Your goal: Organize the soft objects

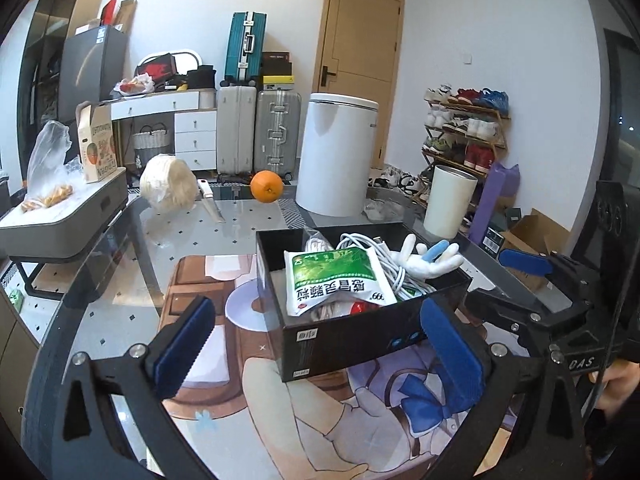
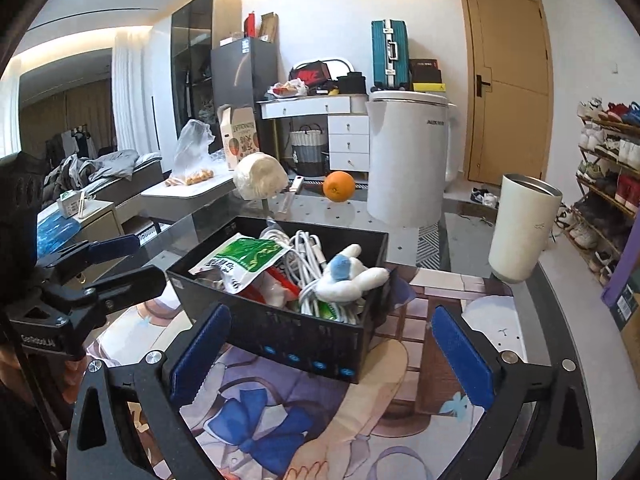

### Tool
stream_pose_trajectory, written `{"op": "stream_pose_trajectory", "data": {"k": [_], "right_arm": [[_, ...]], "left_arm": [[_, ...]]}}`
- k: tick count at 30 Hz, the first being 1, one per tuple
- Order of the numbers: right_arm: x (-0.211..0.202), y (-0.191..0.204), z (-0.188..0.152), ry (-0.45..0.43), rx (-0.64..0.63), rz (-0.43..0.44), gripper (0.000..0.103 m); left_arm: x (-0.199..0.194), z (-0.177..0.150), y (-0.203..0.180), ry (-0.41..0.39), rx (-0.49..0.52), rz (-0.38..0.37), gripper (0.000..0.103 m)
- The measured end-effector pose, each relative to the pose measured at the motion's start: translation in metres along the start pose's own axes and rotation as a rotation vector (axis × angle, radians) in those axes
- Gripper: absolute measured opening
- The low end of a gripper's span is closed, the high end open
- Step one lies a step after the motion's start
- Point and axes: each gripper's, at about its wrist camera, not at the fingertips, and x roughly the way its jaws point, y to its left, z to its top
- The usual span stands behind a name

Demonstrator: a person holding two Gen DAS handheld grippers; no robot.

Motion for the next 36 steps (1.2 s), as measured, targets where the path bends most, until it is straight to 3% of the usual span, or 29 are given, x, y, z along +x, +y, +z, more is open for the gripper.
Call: {"op": "stream_pose_trajectory", "data": {"k": [16, 36], "right_arm": [[-0.001, -0.001, -0.008, -0.045, 0.003, 0.009, 0.102], [-0.006, 0.002, -0.01, -0.08, -0.014, -0.02, 0.102]], "left_arm": [[-0.005, -0.014, -0.005, -0.05, 0.021, 0.048, 0.103], [-0.003, -0.016, -0.012, -0.053, 0.06, 0.081, 0.103]]}}
